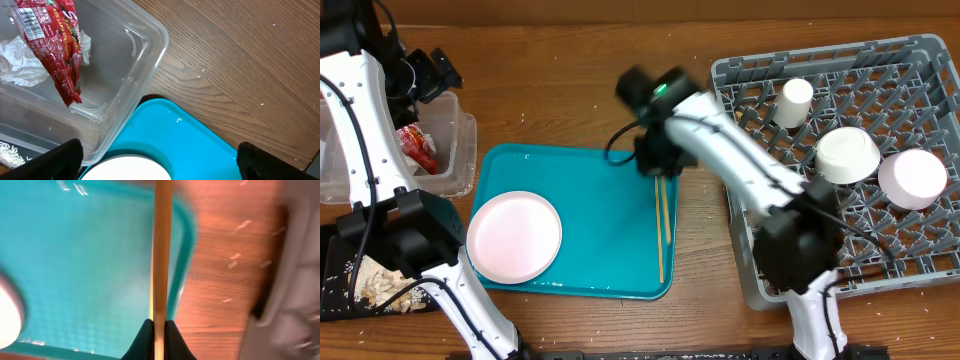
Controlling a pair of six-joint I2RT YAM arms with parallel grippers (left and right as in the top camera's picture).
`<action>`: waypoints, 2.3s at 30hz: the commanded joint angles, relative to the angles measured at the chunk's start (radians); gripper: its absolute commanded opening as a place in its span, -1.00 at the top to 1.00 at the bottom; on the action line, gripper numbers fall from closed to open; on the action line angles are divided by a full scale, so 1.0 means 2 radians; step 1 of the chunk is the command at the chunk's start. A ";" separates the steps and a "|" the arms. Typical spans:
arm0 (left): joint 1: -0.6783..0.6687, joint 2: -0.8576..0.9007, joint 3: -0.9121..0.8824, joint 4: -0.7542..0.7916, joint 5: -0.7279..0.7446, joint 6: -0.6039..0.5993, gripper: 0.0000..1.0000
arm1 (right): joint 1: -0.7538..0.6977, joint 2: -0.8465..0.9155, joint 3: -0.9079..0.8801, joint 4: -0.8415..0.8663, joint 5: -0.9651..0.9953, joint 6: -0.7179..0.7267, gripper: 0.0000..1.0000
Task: Sort waste into correct bins and load items into the dishwasher
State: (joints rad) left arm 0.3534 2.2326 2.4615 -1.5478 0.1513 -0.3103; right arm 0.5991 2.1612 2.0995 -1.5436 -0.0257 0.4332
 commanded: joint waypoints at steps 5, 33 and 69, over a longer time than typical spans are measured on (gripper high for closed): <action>-0.003 -0.005 0.007 0.001 -0.005 0.008 -1.00 | -0.138 -0.065 0.049 -0.022 0.015 -0.142 0.92; -0.003 -0.005 0.007 0.001 -0.005 0.008 -1.00 | -0.147 -0.086 -0.045 0.025 -0.219 -0.159 -0.08; -0.003 -0.005 0.007 0.001 -0.005 0.008 -0.99 | 0.044 -0.030 -0.334 0.283 -0.021 0.078 0.71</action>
State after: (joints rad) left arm 0.3534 2.2326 2.4615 -1.5478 0.1516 -0.3103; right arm 0.6842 2.0880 1.4647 -0.9844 -0.0795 0.5682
